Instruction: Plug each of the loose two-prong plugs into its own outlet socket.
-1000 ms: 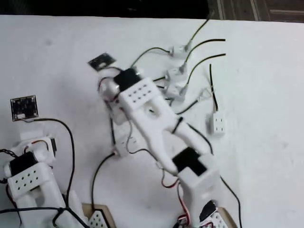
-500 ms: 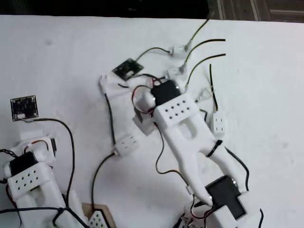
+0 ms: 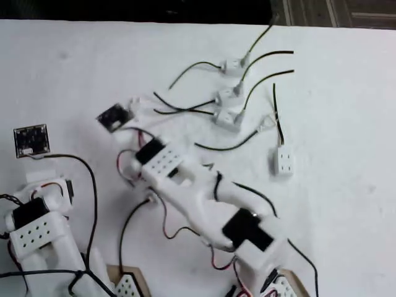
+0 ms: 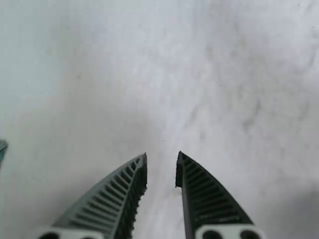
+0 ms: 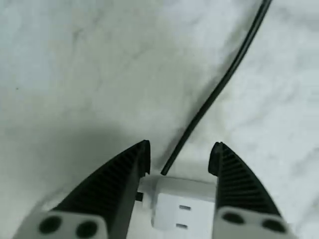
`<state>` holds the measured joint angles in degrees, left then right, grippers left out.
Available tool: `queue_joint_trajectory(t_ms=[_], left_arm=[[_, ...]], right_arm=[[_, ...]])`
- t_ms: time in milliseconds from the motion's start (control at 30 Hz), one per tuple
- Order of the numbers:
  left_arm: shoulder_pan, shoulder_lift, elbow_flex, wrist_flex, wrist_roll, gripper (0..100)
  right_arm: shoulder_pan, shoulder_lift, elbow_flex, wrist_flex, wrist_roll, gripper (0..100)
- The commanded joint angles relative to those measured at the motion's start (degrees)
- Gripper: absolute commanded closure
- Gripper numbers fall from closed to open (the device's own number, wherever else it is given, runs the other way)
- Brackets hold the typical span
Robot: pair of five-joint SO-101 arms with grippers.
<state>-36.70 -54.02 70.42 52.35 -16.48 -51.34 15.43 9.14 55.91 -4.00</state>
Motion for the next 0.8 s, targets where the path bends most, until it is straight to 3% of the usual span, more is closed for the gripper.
queue_joint_trajectory(t_ms=[0,467,667,767], left_arm=[[-0.22,-1.19,-0.18,-0.88,0.53,89],[-0.13,-1.19,-0.18,-0.79,0.35,89],[-0.13,-1.19,-0.18,-0.79,0.35,89],[-0.13,-1.19,-0.18,-0.79,0.35,89]], right_arm=[[-0.84,1.45,-3.34,-2.07,-2.37,79.6],[-0.84,16.57,-13.19,-1.89,-5.10,80.2],[-0.84,17.63,-13.89,-2.15,-4.92,99.0],[-1.45,17.71,-14.42,-1.80,-4.84,96.7]])
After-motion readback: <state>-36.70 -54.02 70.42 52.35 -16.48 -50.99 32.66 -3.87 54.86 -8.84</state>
